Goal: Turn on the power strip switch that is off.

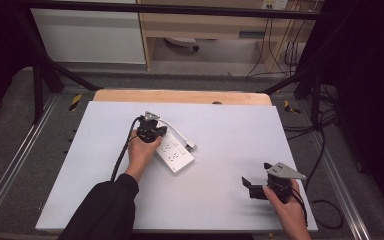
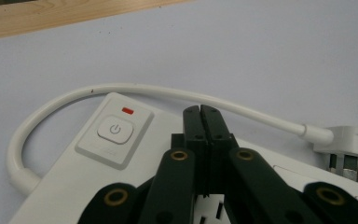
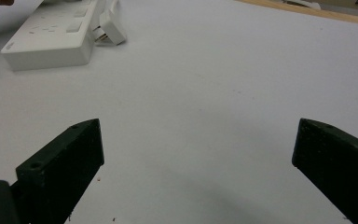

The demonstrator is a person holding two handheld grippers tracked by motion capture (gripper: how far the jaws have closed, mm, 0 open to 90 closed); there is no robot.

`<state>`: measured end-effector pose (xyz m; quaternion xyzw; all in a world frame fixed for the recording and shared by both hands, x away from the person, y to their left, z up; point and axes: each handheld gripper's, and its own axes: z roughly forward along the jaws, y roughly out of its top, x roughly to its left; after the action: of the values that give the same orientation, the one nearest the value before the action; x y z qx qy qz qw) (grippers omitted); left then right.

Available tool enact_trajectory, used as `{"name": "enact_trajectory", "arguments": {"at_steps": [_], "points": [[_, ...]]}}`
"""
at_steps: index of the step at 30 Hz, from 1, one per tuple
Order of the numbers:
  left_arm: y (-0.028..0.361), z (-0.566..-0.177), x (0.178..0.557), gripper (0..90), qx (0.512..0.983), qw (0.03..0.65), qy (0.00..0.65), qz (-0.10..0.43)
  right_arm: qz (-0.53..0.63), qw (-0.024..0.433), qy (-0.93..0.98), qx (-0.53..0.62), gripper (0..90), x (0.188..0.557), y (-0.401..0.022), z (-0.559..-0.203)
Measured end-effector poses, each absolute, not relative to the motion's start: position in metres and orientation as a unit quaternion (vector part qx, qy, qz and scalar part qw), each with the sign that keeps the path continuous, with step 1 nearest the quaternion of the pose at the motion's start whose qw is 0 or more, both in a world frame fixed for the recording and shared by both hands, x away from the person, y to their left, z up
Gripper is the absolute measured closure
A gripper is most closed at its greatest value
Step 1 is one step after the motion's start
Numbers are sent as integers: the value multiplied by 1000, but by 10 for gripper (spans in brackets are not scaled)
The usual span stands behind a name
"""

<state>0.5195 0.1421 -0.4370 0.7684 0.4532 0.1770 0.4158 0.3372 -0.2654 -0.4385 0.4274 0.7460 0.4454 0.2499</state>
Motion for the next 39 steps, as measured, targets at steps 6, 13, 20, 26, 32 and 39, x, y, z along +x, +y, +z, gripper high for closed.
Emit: {"name": "enact_trajectory", "arguments": {"at_steps": [6, 13, 20, 26, 32, 39], "points": [[143, -439, 520, 900, 768, 416, 453, 178, 446, 250, 746, 427, 27, 337, -265, -439], [144, -441, 518, 900, 765, 424, 451, 179, 444, 250, 746, 428, 27, 337, -265, -439], [143, -441, 518, 900, 763, 423, 453, 182, 445, 250, 745, 428, 27, 337, -266, -439], [143, -440, 518, 900, 764, 421, 453, 183, 446, 251, 745, 427, 27, 337, -266, -438], [143, -440, 517, 900, 762, 424, 453, 183, 446, 251, 745, 428, 27, 337, -266, -438], [144, -437, 517, 900, 760, 428, 452, 186, 446, 251, 745, 428, 27, 337, -266, -438]]}}
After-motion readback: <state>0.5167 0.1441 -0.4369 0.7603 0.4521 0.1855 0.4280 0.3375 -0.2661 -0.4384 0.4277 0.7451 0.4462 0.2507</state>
